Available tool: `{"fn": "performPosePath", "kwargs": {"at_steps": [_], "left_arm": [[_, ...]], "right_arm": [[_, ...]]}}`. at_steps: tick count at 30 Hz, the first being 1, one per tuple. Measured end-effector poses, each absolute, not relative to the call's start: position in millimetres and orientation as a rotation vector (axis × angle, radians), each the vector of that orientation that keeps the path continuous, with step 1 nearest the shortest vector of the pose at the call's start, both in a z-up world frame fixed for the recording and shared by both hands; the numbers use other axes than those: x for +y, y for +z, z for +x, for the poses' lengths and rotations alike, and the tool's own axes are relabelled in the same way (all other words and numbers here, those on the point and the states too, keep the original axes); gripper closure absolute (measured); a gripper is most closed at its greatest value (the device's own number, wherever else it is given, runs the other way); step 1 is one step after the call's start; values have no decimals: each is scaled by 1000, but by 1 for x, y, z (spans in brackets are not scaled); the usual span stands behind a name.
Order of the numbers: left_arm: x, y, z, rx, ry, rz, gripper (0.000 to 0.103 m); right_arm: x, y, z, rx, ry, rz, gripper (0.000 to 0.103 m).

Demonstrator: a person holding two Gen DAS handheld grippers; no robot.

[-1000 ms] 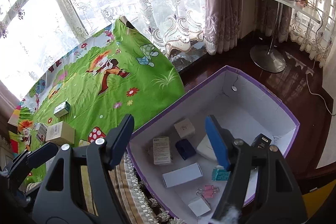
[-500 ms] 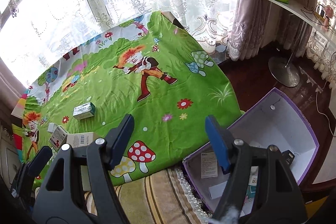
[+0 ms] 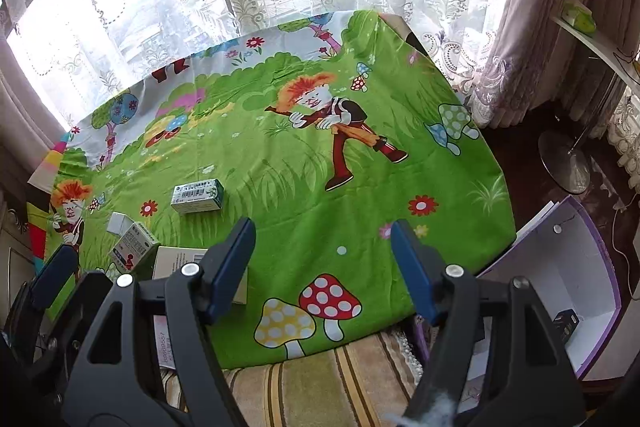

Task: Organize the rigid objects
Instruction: 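Move both open tools back over the boxes on the table, then grasp the white cube box with the left tool while the right tool grasps the white medicine box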

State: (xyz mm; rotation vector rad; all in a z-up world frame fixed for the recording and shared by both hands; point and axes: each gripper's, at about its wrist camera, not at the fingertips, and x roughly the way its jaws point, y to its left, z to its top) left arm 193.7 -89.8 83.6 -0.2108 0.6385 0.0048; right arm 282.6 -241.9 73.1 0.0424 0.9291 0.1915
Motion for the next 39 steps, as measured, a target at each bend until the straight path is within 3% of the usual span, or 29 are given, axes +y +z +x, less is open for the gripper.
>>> {"fn": "performPosePath", "kwargs": {"at_steps": [18,39], "left_arm": [[14,75,197,651,158,-363,31],[164,10,170,711,383,-660,31]], "right_arm": [[-171,69,284,907,339,-35,30],[-87,58,295,886,482,-103,24]]}}
